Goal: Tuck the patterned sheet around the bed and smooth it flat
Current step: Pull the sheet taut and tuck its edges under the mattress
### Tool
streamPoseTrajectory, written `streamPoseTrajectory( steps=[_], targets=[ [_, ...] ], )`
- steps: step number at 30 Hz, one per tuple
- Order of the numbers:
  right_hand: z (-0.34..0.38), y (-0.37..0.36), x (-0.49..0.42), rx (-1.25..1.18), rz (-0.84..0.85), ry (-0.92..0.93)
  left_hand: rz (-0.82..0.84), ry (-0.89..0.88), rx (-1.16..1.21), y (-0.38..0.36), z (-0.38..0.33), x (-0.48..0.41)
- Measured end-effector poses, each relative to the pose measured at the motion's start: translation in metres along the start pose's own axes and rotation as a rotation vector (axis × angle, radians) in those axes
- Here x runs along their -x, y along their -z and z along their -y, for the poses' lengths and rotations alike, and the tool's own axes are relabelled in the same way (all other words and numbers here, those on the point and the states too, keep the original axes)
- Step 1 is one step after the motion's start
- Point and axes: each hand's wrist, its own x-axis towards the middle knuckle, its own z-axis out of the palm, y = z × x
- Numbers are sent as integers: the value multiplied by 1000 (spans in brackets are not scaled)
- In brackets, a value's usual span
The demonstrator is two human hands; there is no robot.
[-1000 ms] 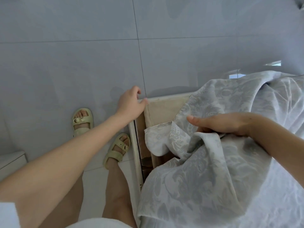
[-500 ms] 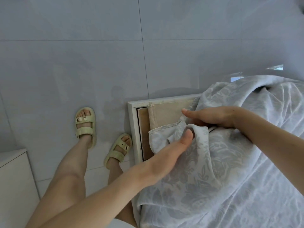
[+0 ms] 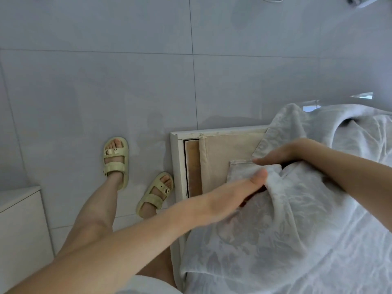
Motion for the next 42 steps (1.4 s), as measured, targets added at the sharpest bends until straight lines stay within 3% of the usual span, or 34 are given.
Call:
streamPoseTrajectory(
  steps=[4,6,9,11,14,17,20,23,27,30,36,39,42],
  targets=[
    [18,8,-3,59,-157,26,-138,96,-198,38,-7,-10],
    [26,15,-9,56,-187,2,-344,77,-302,57,-13,-15],
    [35,22,-15,70,-174,-20,-648,-75,-228,76,-17,-16],
    [41,23,-15,93,-173,12,-560,-103,-205,77,-15,-11],
    [46,23,-16,86,-142,91,-281,8,-397,67,-6,-12],
    [48,27,-24,-12,-264,109,-180,98,-378,68,-2,-23],
    [48,30,-13,-134,-518,338,-150,158,-263,82,-4,-25],
    [44,21,12,-409,-369,646,-150,248,-147,95,-5,-30],
    [43,-6,24,-173,-459,640,-155,394,-20,106,1,-49],
    [45,-14,21,-134,-557,601,-155,451,95,109,0,-52],
    [84,-1,-10,11,-637,492,-512,322,-21,135,-3,-42],
    [91,-2,-33,-7,-822,492,-814,121,-104,153,-1,-20],
    [92,-6,-44,-130,-1094,535,-988,23,-54,167,21,7]
  ],
)
